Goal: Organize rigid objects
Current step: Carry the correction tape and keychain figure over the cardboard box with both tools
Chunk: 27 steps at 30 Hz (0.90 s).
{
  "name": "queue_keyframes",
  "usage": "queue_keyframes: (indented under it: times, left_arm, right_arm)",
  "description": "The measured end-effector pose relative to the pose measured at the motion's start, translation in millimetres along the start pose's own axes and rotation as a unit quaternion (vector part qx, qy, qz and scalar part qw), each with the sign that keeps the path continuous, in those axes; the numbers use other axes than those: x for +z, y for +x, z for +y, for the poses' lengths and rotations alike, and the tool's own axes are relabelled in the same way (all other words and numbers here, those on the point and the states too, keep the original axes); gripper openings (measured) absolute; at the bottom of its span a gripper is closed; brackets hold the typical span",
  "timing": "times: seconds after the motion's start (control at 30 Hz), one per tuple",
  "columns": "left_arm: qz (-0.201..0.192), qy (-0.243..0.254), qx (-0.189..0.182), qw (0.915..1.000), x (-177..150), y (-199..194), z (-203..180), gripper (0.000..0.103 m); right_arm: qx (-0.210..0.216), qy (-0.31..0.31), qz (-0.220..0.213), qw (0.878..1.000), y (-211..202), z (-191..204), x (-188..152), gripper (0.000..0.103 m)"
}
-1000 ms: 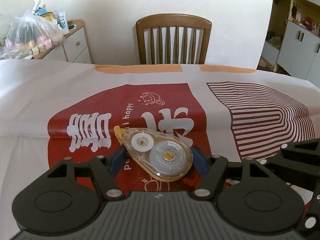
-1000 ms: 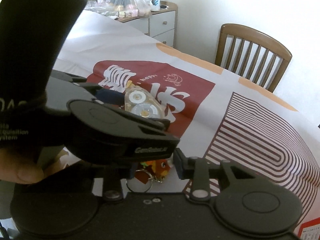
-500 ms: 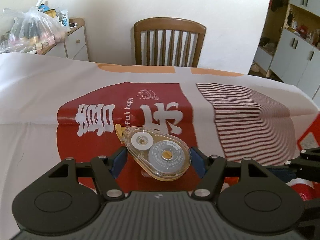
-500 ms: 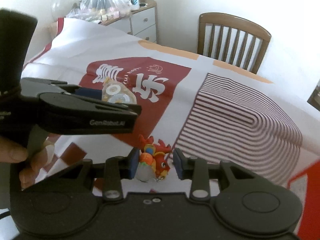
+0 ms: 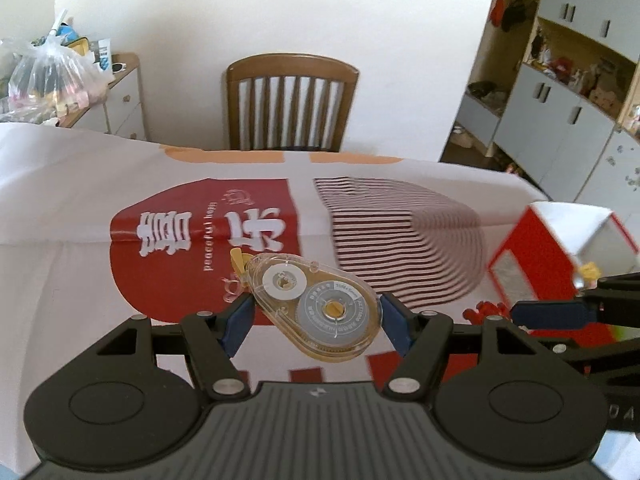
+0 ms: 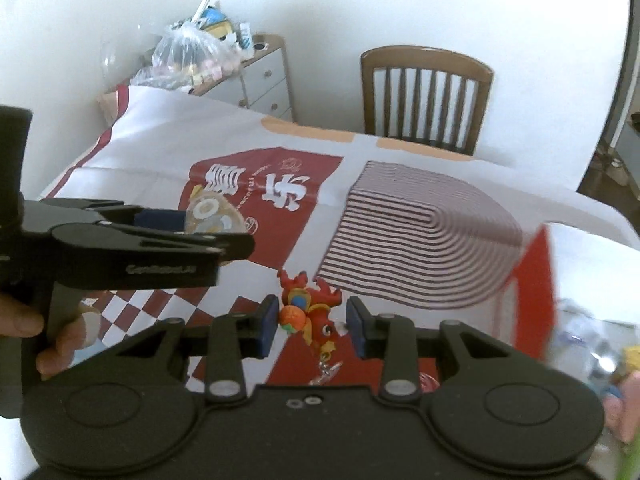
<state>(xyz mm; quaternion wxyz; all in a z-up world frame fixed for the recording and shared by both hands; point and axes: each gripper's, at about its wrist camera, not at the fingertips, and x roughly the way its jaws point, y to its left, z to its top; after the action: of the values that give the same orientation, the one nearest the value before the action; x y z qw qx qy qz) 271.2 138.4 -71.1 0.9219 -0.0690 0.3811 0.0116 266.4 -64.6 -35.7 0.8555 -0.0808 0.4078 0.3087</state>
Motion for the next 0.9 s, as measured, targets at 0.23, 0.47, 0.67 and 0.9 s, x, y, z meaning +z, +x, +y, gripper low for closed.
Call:
queue_keyframes:
  times: [0.23, 0.47, 0.67, 0.9]
  left_arm:
    - [-0.009, 0.015, -0.012, 0.9998, 5, -41, -33, 0.068]
    - [-0.02, 0.033, -0.023, 0.999, 15, -71, -73, 0.068]
    - [-0.026, 0.045, -0.032, 0.9982, 19, -83, -113, 0.068]
    - [-0.017, 0.065, -0.043, 0.9968, 21, -77, -171, 0.068]
  right_arm:
    - [-0.013, 0.011, -0.019, 1.0, -50, -20, -6, 0.036]
    - [-0.033, 0.021, -0.047, 0.998, -93, -49, -16, 0.036]
    - [-0.049, 0.032, -0.059, 0.997, -122, -84, -25, 0.036]
    - [-0.068, 0.049, -0.059, 0.995, -144, -136, -40, 0.036]
